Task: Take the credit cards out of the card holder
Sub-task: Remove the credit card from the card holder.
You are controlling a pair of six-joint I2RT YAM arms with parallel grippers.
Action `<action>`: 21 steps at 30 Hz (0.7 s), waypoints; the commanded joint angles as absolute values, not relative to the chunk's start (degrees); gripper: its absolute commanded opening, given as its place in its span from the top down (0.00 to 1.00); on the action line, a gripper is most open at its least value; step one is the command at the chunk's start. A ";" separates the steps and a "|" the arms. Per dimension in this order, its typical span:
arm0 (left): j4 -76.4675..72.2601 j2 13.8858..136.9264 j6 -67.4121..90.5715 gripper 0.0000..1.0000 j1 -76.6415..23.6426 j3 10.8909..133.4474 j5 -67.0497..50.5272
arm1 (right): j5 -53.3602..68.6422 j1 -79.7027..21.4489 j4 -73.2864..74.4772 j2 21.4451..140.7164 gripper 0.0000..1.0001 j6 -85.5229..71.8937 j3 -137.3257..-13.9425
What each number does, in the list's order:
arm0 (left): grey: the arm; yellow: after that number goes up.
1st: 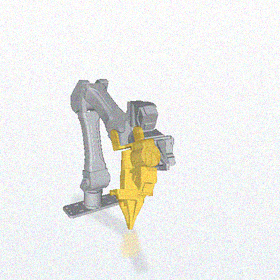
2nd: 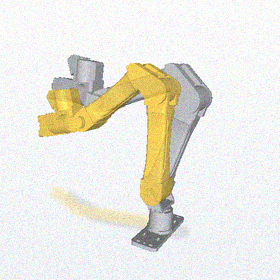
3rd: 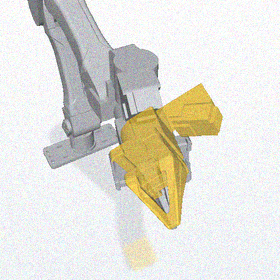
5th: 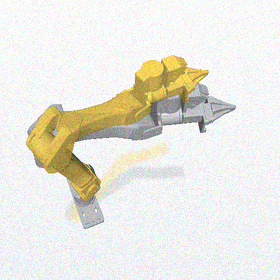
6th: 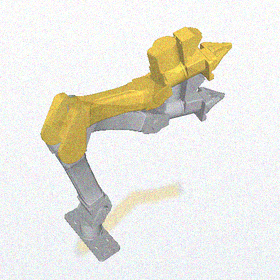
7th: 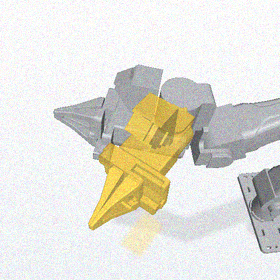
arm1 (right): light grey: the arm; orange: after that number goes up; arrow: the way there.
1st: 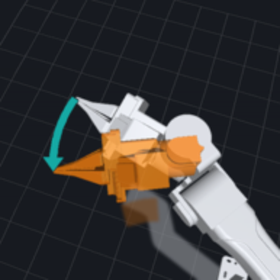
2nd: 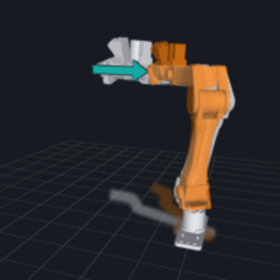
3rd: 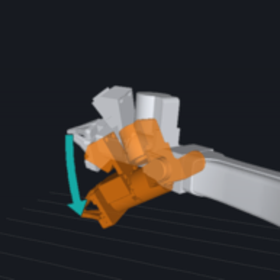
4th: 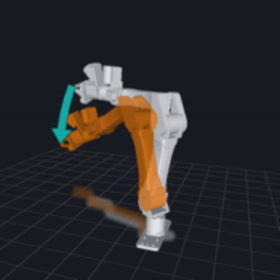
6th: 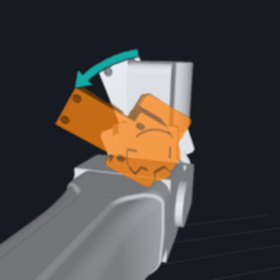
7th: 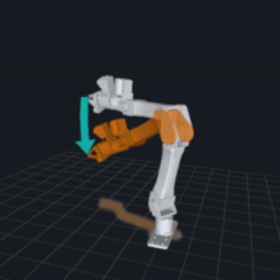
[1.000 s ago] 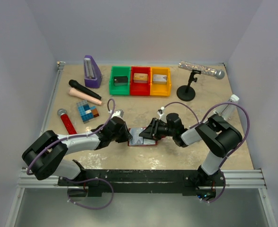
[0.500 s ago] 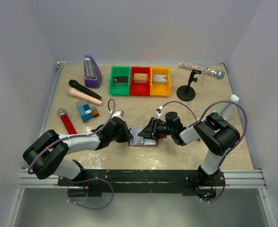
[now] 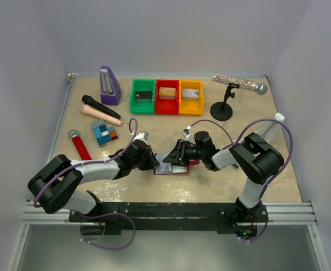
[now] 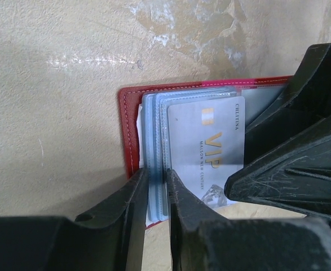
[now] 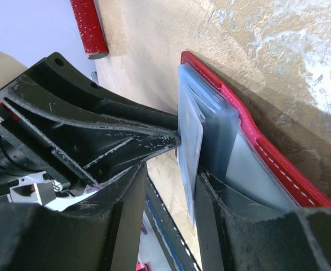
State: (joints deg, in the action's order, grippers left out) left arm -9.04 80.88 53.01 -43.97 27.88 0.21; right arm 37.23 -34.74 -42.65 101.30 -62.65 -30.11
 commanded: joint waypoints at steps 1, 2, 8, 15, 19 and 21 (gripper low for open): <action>-7.47 81.74 53.44 0.74 -45.53 26.28 -3.87 | 39.73 -35.42 -42.01 101.60 0.58 -61.17 -32.52; -7.30 81.65 53.44 0.73 -45.53 26.28 -3.61 | 39.64 -35.51 -41.75 101.43 0.58 -61.08 -32.43; -5.80 80.51 53.70 0.68 -45.53 26.10 -1.67 | 38.85 -35.42 -37.01 98.53 0.60 -58.89 -32.61; -4.49 79.54 53.88 0.68 -45.53 25.75 -0.26 | 38.41 -35.42 -36.12 97.82 0.60 -58.62 -32.08; -3.43 80.24 53.88 0.73 -45.53 26.01 -0.26 | 38.15 -35.33 -35.34 96.86 0.61 -58.10 -31.90; -3.34 81.03 53.88 0.75 -45.44 26.02 -0.26 | 37.97 -35.33 -34.54 96.33 0.61 -57.75 -32.08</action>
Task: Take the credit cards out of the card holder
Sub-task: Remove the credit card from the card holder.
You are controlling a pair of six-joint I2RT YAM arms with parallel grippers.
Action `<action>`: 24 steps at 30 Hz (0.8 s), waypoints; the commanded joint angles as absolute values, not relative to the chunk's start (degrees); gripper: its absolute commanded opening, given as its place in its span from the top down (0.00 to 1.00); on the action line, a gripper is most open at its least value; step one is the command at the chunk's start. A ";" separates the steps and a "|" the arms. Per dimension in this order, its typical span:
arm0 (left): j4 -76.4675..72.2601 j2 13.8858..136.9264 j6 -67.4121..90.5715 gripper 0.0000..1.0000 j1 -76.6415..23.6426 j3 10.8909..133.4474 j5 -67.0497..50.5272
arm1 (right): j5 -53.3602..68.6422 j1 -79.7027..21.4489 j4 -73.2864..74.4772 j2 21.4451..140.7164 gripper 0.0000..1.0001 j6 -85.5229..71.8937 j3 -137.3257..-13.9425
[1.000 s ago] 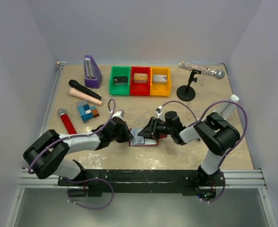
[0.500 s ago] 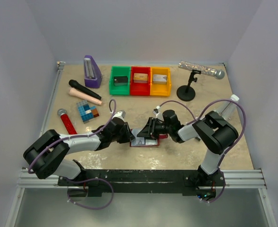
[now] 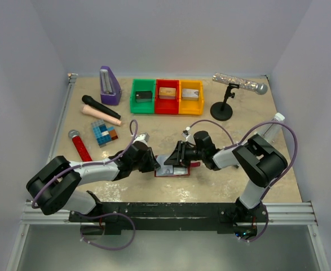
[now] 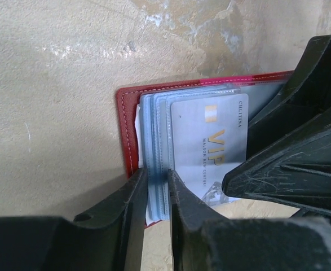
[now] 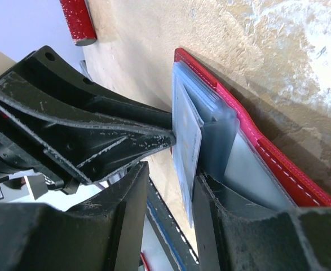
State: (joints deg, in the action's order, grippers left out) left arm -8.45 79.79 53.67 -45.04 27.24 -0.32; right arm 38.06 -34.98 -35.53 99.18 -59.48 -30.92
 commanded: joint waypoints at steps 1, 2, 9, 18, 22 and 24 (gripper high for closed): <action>-3.17 81.47 53.96 0.77 -45.44 26.19 -0.26 | 37.97 -35.42 -34.02 96.07 0.61 -57.57 -31.99; -3.16 81.82 53.96 0.79 -45.44 26.28 -0.26 | 37.97 -35.42 -33.58 95.89 0.61 -57.31 -32.08; -2.11 82.62 53.88 0.94 -45.44 26.63 1.67 | 37.44 -35.33 -31.64 93.87 0.61 -56.34 -31.64; -0.53 82.79 54.05 1.00 -45.35 26.63 2.99 | 36.91 -35.33 -30.41 92.64 0.62 -55.72 -31.11; -0.09 82.71 54.14 1.00 -45.44 26.46 3.60 | 36.83 -35.24 -29.89 92.20 0.62 -55.37 -31.03; -0.17 82.62 54.23 1.00 -45.35 26.46 3.87 | 36.65 -35.33 -29.36 92.02 0.62 -55.11 -31.03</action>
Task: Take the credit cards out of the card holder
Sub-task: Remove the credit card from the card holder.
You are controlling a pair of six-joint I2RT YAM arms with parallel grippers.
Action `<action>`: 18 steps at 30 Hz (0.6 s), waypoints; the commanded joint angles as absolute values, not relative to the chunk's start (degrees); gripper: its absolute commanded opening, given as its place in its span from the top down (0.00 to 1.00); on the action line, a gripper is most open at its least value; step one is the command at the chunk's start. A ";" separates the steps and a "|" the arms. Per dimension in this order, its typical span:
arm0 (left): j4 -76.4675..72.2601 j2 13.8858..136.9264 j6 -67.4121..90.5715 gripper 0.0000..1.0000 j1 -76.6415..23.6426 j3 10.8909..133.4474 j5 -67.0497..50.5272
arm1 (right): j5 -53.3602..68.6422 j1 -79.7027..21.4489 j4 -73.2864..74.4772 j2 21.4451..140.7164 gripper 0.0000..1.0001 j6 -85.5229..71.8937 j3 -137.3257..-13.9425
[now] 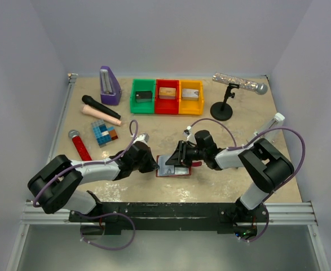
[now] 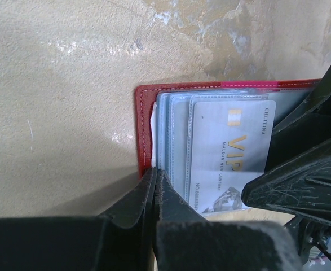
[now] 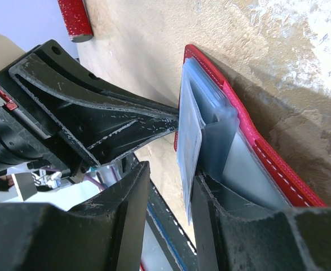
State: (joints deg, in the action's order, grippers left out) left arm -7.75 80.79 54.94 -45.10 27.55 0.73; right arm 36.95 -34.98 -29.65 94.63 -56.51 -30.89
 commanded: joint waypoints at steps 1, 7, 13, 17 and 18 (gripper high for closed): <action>-0.09 82.62 54.23 1.00 -45.35 26.63 4.04 | 36.65 -35.25 -29.09 91.85 0.62 -54.93 -30.85; 2.37 83.05 54.58 1.00 -45.35 26.63 4.92 | 36.39 -34.89 -28.21 90.88 0.62 -54.41 -30.41; 2.99 83.41 55.11 1.00 -45.26 26.54 5.62 | 36.21 -34.63 -27.16 90.26 0.62 -53.70 -29.97; 3.43 83.32 55.28 1.00 -45.26 26.37 6.15 | 36.12 -34.45 -27.16 89.91 0.63 -53.61 -29.71; 3.51 83.23 55.37 1.00 -45.26 26.37 6.15 | 36.12 -34.37 -27.25 89.83 0.63 -53.53 -29.53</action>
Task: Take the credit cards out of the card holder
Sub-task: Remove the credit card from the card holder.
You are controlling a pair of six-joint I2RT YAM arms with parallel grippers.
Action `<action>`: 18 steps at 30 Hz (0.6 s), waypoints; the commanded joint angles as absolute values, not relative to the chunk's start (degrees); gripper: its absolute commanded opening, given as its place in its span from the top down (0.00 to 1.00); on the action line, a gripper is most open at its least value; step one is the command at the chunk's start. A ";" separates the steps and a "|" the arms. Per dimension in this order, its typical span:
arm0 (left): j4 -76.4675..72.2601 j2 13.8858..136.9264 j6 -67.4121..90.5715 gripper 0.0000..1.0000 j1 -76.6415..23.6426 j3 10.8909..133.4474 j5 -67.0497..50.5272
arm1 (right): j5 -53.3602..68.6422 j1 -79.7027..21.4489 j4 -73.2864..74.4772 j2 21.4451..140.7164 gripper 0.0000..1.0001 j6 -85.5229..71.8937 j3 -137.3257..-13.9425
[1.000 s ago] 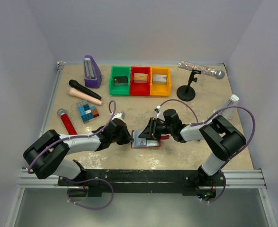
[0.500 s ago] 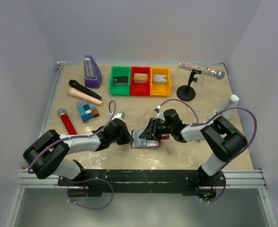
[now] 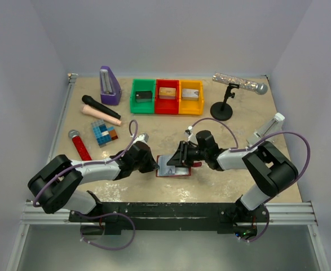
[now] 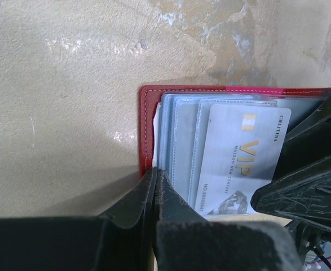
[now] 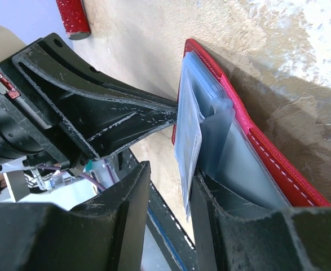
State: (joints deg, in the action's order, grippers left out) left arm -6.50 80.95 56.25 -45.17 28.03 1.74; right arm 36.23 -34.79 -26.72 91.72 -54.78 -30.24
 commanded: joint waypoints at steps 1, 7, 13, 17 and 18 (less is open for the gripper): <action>3.52 83.23 55.46 1.00 -45.26 26.37 6.24 | 36.12 -34.28 -27.16 89.74 0.63 -53.53 -29.44; 3.78 83.41 55.72 1.00 -45.09 26.02 6.42 | 36.12 -33.93 -26.72 88.95 0.64 -53.09 -28.92; 3.87 83.15 56.08 1.00 -45.09 25.75 6.77 | 36.04 -33.58 -26.63 88.51 0.64 -52.91 -28.39; 3.96 83.06 56.25 1.00 -44.91 25.58 7.03 | 35.95 -33.40 -26.81 88.07 0.65 -52.91 -27.86; 4.04 83.06 56.25 1.00 -44.91 25.40 7.12 | 35.95 -33.40 -26.81 87.89 0.65 -52.91 -27.86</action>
State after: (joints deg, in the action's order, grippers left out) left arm -6.13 80.95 57.54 -45.15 28.03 2.04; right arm 35.55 -33.67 -26.46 90.24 -53.91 -28.51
